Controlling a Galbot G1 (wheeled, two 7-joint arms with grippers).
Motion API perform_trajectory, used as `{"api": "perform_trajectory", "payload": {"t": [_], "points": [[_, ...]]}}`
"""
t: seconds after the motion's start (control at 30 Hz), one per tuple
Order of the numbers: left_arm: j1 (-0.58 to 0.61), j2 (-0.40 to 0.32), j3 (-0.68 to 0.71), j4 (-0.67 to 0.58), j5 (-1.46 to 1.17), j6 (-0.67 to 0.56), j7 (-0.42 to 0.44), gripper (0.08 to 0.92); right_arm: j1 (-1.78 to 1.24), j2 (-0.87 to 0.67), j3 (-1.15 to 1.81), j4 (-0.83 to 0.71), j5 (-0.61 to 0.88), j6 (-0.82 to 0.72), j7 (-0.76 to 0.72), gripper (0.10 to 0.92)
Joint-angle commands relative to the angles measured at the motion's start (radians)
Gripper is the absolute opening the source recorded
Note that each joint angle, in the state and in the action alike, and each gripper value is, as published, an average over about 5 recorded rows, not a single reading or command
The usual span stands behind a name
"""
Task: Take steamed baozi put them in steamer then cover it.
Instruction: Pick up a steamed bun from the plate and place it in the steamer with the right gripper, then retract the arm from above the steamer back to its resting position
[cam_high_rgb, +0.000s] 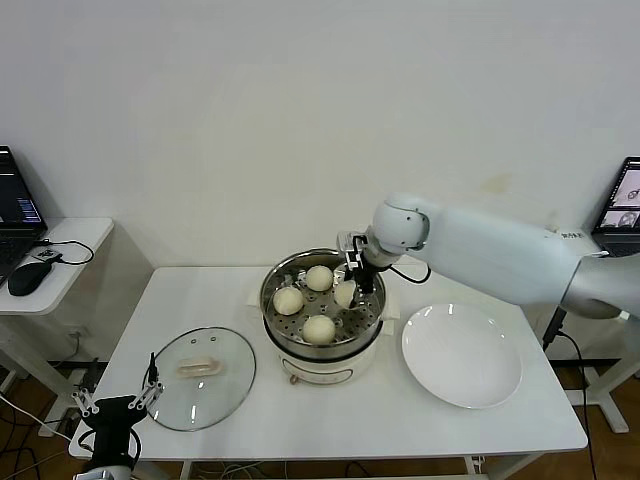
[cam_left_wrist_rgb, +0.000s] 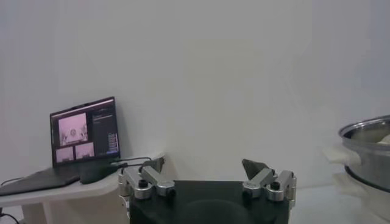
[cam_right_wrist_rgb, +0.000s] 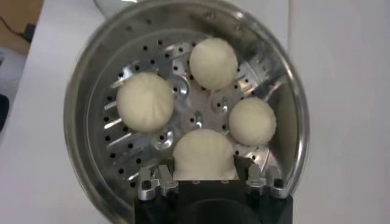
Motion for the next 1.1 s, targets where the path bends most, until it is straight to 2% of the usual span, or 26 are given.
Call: {"api": "perform_trajectory", "payload": {"t": [0.03,0.33,0.6,0.7,0.8,0.93,1.0,1.1], "points": [[-0.001,-0.001,0.001,-0.001,0.000,0.000,0.000,0.823,-0.048,0.036,-0.005,-0.054,-0.094,0.018,-0.003,0.619],[-0.001,-0.003,0.001,0.001,0.000,0.000,0.000,0.823,-0.060,0.027,0.022,-0.051,-0.091,0.018,0.005,0.625],[0.000,0.001,0.005,-0.011,-0.007,0.025,0.006,0.823,-0.022,-0.054,0.076,0.015,-0.043,0.019,0.012,0.798],[0.003,0.002,0.007,-0.022,-0.012,0.041,0.011,0.823,-0.018,-0.111,0.122,0.069,-0.009,0.026,0.047,0.819],[0.001,-0.001,0.004,-0.027,-0.014,0.062,0.002,0.823,-0.041,-0.179,0.167,0.155,0.072,0.030,0.186,0.822],[-0.006,-0.005,0.006,-0.030,-0.019,0.083,-0.012,0.823,-0.182,-0.289,0.291,0.284,0.213,0.061,0.472,0.823],[-0.007,-0.008,0.011,-0.031,-0.019,0.081,-0.016,0.823,-0.326,-0.344,0.403,0.335,0.234,0.104,0.598,0.823],[-0.006,-0.016,0.015,-0.035,-0.014,0.069,-0.016,0.823,-0.579,-0.400,0.615,0.391,0.200,0.190,0.709,0.823]]}}
